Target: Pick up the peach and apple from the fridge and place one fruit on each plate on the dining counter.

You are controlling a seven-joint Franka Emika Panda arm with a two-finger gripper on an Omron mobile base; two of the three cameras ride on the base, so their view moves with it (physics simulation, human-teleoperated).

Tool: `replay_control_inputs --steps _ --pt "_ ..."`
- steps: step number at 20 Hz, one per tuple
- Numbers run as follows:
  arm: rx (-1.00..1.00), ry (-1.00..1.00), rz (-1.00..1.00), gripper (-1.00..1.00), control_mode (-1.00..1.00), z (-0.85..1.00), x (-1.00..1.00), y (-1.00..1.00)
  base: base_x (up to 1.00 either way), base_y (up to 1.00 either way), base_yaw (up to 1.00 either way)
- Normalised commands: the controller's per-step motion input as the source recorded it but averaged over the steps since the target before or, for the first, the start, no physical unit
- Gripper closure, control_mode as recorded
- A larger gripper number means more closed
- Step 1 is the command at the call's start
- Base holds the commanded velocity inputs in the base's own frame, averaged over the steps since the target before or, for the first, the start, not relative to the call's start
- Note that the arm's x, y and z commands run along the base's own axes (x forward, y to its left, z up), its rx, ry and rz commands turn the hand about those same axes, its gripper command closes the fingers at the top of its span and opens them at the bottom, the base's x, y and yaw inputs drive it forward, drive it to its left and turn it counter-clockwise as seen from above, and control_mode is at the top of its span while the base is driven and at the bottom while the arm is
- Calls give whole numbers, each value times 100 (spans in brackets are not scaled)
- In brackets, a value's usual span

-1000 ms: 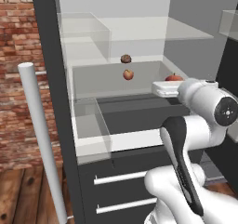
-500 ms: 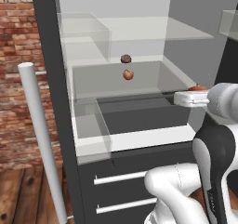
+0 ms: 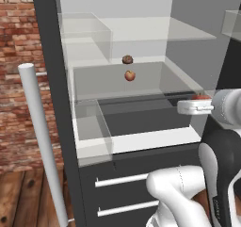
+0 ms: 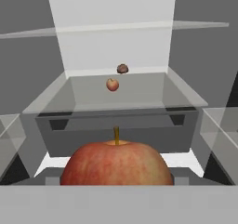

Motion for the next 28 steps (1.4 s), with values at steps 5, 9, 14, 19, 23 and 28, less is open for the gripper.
replay_control_inputs --steps 5,9,14,19,23,28 --pt "0 0 0 100 100 -5 0 0 -2 0 -1" --pt "0 0 0 100 100 0 0 0 -10 0 -14" --pt "0 0 0 100 100 0 0 0 -13 0 -29" --pt "0 0 0 100 100 0 0 0 -21 7 -38" --pt "0 0 0 100 100 0 0 0 -35 16 -45" --pt "0 0 0 100 100 0 0 0 -57 13 -41"
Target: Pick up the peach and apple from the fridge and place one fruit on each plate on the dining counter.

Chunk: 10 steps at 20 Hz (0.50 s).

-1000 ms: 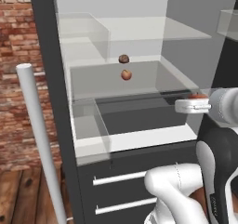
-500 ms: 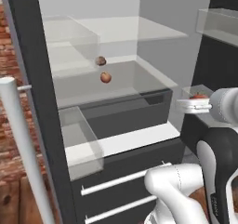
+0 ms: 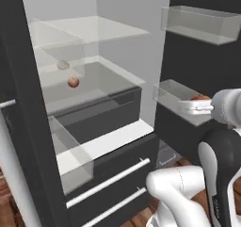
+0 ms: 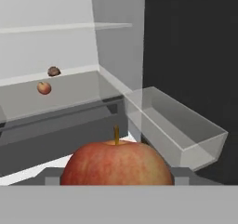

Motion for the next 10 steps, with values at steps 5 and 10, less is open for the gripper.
replay_control_inputs --steps 5,10 --pt "0 0 0 100 100 0 0 0 -56 -3 -37" --pt "0 0 0 100 100 0 0 0 -8 0 -47"
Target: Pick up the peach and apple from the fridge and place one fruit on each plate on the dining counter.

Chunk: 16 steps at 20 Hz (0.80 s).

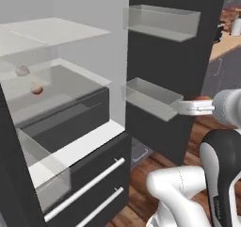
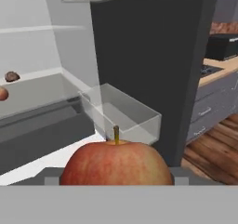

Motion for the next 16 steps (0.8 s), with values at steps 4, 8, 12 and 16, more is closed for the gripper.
replay_control_inputs --steps 4,8,12,16 --pt "0 0 0 100 100 0 0 0 0 0 -53" --pt "0 0 0 100 100 0 0 0 0 0 -54" --pt "0 0 0 100 100 0 0 0 0 0 -55" --pt "0 0 0 100 100 0 0 0 0 0 -54"
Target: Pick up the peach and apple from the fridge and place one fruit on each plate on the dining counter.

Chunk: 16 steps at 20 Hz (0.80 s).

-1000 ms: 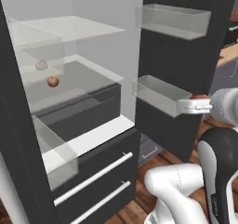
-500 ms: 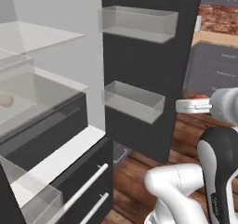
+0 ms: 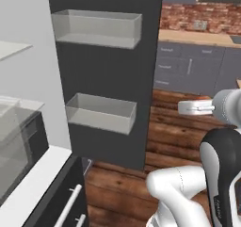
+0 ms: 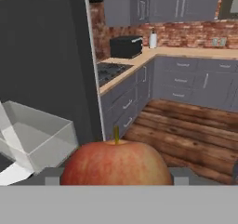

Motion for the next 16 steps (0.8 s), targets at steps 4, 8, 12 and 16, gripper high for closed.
replay_control_inputs --steps 4,8,12,16 --pt "0 0 0 100 100 0 0 0 0 0 -51" --pt "0 0 0 100 100 0 0 0 6 6 -43" --pt "0 0 0 100 100 0 0 0 24 2 -32" --pt "0 0 0 100 100 0 0 0 42 0 -23"
